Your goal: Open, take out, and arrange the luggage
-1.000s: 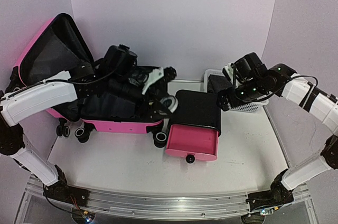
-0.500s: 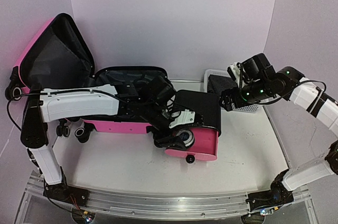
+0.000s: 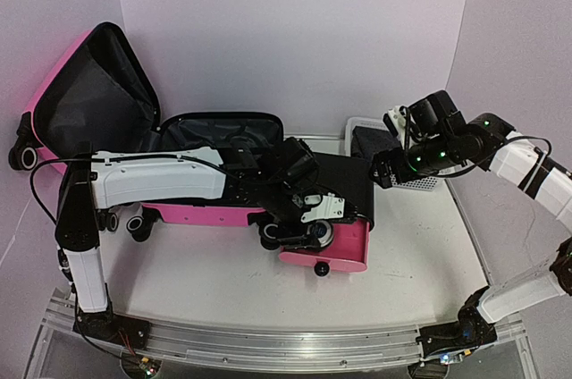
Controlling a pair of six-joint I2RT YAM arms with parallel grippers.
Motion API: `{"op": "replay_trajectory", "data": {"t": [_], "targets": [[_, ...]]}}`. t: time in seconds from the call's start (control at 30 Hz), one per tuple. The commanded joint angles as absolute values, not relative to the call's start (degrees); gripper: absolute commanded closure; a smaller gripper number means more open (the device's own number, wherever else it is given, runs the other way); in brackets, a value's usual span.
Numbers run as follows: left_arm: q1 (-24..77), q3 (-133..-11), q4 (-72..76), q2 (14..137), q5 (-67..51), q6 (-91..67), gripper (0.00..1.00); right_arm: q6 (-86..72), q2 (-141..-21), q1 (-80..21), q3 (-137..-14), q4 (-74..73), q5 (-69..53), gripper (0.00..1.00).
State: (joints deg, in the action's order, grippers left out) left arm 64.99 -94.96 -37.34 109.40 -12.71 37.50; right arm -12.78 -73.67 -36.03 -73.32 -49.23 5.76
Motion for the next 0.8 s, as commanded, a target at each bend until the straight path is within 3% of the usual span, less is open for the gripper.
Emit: {"op": "replay_trajectory", "data": {"t": [0.0, 0.27, 0.37, 0.77], "targets": [[65.0, -98.1, -37.3, 108.8, -9.7, 37.5, 0.32, -13.4, -73.6, -36.0, -73.3, -47.0, 4.7, 0.02], [65.0, -98.0, -37.4, 108.1, -9.5, 37.0, 0.25, -12.8, -74.4, -36.0, -73.6, -46.9, 2.6, 0.02], [65.0, -98.0, -37.4, 107.9, -9.3, 36.9, 0.14, -12.4, -74.4, -36.0, -73.8, -46.9, 1.7, 0.02], [62.4, -100.3, -37.2, 101.8, -16.3, 31.0, 0.19, -1.5, -75.6, -36.0, -75.3, -49.9, -8.4, 0.02]]}}
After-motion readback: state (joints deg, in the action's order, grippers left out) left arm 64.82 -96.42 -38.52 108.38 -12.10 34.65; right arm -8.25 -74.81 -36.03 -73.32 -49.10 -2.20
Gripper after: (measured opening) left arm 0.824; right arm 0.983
